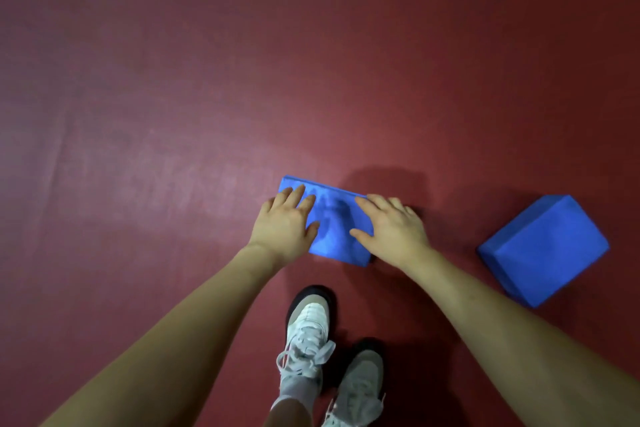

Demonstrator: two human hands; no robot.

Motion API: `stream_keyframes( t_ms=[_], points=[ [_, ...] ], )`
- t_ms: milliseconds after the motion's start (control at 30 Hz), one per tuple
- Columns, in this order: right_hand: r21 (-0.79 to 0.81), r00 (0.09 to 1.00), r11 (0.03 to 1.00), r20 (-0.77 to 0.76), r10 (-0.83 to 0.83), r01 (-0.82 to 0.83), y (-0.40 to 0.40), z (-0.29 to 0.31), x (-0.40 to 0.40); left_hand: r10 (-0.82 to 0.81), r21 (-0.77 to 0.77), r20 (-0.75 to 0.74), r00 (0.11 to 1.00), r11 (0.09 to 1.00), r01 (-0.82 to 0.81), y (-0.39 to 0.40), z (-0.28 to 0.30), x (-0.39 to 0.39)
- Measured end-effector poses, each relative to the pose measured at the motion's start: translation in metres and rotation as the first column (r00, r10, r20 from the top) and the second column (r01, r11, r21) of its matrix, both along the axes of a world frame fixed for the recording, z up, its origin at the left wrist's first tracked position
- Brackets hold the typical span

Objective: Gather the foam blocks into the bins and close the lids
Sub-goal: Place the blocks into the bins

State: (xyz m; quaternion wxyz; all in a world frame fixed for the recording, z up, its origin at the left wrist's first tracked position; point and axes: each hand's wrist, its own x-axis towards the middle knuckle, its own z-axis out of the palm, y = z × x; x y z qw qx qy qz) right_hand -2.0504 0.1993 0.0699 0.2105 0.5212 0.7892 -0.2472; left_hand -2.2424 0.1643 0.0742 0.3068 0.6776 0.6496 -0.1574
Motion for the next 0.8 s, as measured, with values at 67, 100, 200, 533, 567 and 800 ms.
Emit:
stream_keyframes(
  t_ms=[67,100,200,533,567,800],
  points=[
    [-0.006,0.999,0.999,-0.01,-0.048,0.048,0.002,-0.039,0.003,-0.013,-0.013,-0.015,1.0,1.0,0.013,0.004,-0.036,0.003],
    [-0.013,0.997,0.997,-0.014,-0.072,0.072,0.003,-0.056,0.003,-0.026,-0.015,-0.023,0.999,1.0,0.026,0.007,-0.052,0.004],
    [-0.07,0.99,0.988,0.021,-0.138,0.139,0.0,-0.097,0.002,-0.012,-0.018,0.002,1.0,1.0,0.012,0.013,-0.087,0.008],
    [0.011,0.974,0.974,0.009,-0.228,0.228,-0.033,-0.133,-0.005,-0.021,0.015,0.014,1.0,1.0,0.021,0.002,-0.125,0.012],
    [0.049,0.972,0.971,-0.017,-0.235,0.235,-0.041,-0.129,-0.004,0.009,0.036,0.04,0.999,0.999,-0.011,-0.005,-0.119,0.013],
    [0.296,0.961,0.924,-0.201,-0.188,0.243,-0.088,-0.113,0.017,-0.064,0.203,0.098,0.993,0.978,0.043,-0.067,-0.094,0.01]
  ],
)
